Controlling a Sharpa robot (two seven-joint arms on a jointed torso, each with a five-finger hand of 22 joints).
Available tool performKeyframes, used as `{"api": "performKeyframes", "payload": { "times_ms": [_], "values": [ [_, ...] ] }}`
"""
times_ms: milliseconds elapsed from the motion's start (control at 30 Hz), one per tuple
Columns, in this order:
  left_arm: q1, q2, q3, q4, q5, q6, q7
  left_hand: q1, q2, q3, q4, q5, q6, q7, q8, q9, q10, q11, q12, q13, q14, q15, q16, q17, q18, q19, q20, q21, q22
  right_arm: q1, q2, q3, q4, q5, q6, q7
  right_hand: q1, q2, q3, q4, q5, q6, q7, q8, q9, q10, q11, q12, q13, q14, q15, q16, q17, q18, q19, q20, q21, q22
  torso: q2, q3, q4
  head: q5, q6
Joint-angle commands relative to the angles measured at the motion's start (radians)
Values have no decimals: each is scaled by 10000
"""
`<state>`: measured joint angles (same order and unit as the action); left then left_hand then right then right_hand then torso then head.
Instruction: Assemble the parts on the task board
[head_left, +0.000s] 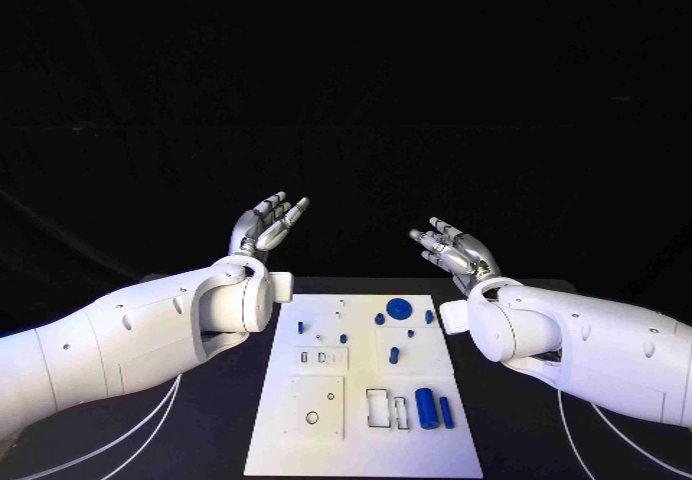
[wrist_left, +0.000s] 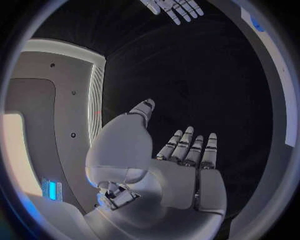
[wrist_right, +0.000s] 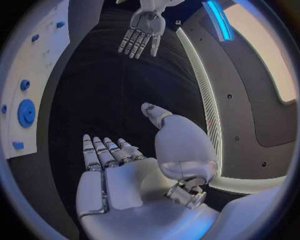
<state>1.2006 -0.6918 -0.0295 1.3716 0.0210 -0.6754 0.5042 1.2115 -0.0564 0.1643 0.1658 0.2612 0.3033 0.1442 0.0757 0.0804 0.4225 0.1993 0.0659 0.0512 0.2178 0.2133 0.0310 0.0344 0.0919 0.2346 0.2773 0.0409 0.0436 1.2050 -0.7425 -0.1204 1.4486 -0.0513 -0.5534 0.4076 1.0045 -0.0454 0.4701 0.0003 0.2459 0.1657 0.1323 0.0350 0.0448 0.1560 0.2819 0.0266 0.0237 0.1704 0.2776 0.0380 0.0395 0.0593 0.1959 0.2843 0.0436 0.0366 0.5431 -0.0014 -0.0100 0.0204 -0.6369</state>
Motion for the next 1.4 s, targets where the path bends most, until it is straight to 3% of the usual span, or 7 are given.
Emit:
{"api": "performKeyframes", "payload": {
  "times_ms": [33, 100, 267, 300, 900, 1133, 1400],
  "values": [
    [8, 25, -2, -2, 73, 530, 150, 893, 97, -38, 105, 421, 1523, 1484, 535, 380, 1687, 556, 652, 157, 1967, 295, 551, 348, 271, 793, 151, 400, 231, 199, 68, -137, -186, -800, 1939, -786, 2187, -478, 529, -1543, -733, 2775, 1693, 929, 684, 3415, -83, 780, 365, 2916, -203, 971, 623, 418, 2075, 62, 802, 423, 0, -3, -2, -2, -1],
    [8, 25, -2, -2, 73, 530, 150, 1088, 89, -76, 42, 454, 1940, 1464, 690, 478, 2145, 560, 746, 135, 2663, 294, 778, 466, 260, 1415, 132, 700, 393, 290, 91, -206, -258, -872, 2154, -879, 2389, -554, 473, -1780, -776, 4306, 1631, 1500, 1032, 5030, -248, 1158, 458, 4422, -413, 1480, 903, 633, 3435, 30, 1297, 653, 0, -3, -2, -2, -1],
    [8, 25, -2, -2, 73, 530, 150, 1416, 96, -182, -2, 459, 3237, 1302, 1181, 782, 3528, 500, 947, 147, 4859, 77, 1492, 817, 455, 2962, 90, 1478, 746, 434, 128, -317, -373, -988, 2499, -1027, 2546, -510, 409, -2147, -747, 6160, 1383, 2071, 1325, 7072, -565, 1168, 401, 6500, -816, 1929, 1136, 1035, 5353, 21, 1698, 693, 0, -3, -2, -2, -1],
    [51, -618, -1, 537, 104, 1271, 145, 1505, 97, -194, -10, 495, 3738, 1225, 1376, 897, 3812, 410, 962, 143, 5374, -21, 1680, 902, 544, 3430, 76, 1706, 836, 796, -109, -312, -610, -6384, 1226, -1198, 2533, -497, 413, -2193, -734, 6279, 1336, 2075, 1320, 7240, -613, 1097, 397, 6696, -872, 1927, 1150, 1091, 5526, 20, 1675, 650, 304, -62, 96, 5, -313],
    [305, -1850, 31, 2242, -120, 1882, -70, 1930, -51, -51, 183, 577, 4933, 802, 1808, 1058, 5599, -117, 767, 157, 7069, -563, 2261, 1298, 927, 4592, -40, 2213, 768, 1311, -151, -270, -454, -12165, 2200, -3695, 2015, -795, 596, -2316, -558, 7783, 650, 2260, 1679, 9696, -1365, 588, 441, 9474, -1780, 2227, 1957, 1247, 7857, -691, 1926, 514, 1063, -149, 232, -208, -242],
    [387, -2290, 72, 2920, -124, 2123, -102, 1930, -63, -48, 194, 569, 4950, 794, 1812, 1059, 5637, -126, 762, 159, 7089, -571, 2265, 1310, 928, 4613, -47, 2220, 764, 1429, -52, -261, -390, -14406, 2917, -4763, 1870, -1248, 263, -2077, -545, 8207, 339, 2338, 2055, 10516, -1758, 472, 577, 11271, -2393, 3102, 3038, 1250, 9450, -1355, 2681, 841, 1347, -194, 312, -289, -184],
    [430, -2660, 115, 3496, -124, 2333, -130, 1922, -74, -52, 204, 553, 4955, 793, 1812, 1059, 5647, -127, 753, 157, 7093, -574, 2264, 1315, 928, 4626, -51, 2225, 762, 1416, 245, -265, -590, -15502, 3284, -5053, 1935, -1405, -62, -1828, -336, 8263, 252, 2092, 2337, 10289, -1863, 386, 661, 12768, -2667, 4571, 4723, 1210, 10789, -1870, 3867, 1544, 1623, -213, 404, -429, -127]
  ]
}}
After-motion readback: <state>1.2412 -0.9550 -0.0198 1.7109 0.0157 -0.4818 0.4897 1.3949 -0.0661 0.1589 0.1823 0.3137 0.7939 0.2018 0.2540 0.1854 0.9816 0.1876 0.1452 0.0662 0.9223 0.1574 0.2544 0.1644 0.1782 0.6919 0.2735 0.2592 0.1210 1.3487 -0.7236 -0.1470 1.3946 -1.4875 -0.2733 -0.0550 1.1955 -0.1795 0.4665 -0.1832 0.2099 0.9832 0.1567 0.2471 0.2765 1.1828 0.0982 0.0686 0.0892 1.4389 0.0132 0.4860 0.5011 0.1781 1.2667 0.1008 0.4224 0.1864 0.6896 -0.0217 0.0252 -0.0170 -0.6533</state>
